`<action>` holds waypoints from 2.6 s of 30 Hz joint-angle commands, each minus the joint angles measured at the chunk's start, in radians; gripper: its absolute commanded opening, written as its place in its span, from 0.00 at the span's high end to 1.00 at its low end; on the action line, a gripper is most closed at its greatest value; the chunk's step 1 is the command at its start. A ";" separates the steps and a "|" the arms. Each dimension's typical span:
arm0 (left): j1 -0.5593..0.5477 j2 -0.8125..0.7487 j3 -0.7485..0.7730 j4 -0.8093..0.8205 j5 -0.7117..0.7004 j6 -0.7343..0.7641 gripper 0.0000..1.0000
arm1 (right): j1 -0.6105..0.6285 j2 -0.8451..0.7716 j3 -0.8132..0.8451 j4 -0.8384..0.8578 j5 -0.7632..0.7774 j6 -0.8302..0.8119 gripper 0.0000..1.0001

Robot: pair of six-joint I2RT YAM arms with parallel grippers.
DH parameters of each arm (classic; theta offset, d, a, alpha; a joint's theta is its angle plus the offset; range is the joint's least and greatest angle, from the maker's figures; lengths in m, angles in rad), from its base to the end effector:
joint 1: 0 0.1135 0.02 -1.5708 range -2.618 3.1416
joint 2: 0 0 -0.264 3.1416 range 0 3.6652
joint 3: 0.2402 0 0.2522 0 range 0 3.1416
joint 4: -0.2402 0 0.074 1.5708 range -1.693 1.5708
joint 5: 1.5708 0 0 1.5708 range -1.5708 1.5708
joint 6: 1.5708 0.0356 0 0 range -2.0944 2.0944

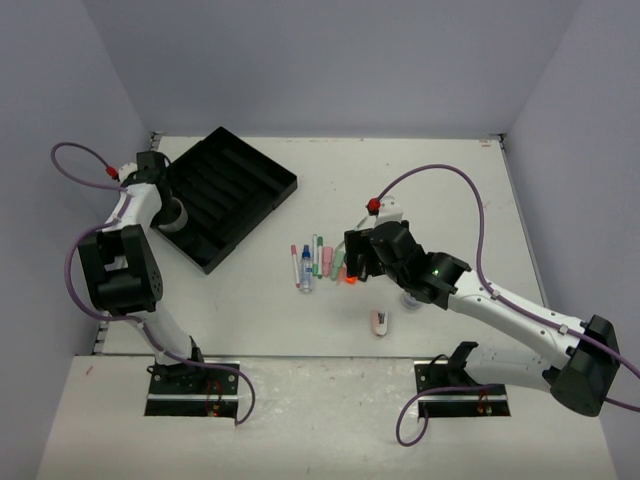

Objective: Sort the stationery into containers
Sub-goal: Place the stationery in the storage box.

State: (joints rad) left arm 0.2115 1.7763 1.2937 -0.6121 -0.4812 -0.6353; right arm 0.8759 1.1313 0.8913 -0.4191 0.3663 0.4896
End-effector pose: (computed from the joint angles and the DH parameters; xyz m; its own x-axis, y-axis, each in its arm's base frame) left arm 0.3554 0.0932 0.2176 -0.4659 -0.6381 -0.6130 -0.8324 0.5510 0.0591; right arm 0.1664 0.1798 0.2868 -0.5981 -0.0317 -0.8008 -0.2885 0.9408 0.1782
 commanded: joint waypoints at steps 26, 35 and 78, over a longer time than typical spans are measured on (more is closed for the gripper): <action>-0.021 -0.045 -0.014 0.009 0.041 0.065 1.00 | 0.000 -0.027 0.015 0.011 -0.017 -0.003 0.01; -0.022 -0.081 0.009 -0.006 0.041 0.063 1.00 | -0.002 -0.027 0.015 0.011 -0.015 -0.003 0.01; -0.006 -0.072 -0.050 -0.003 0.001 0.071 1.00 | -0.002 -0.025 0.017 0.012 -0.029 -0.004 0.01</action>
State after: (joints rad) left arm 0.1967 1.7203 1.2586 -0.6524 -0.4556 -0.5808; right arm 0.8761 1.1248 0.8913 -0.4210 0.3458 0.4896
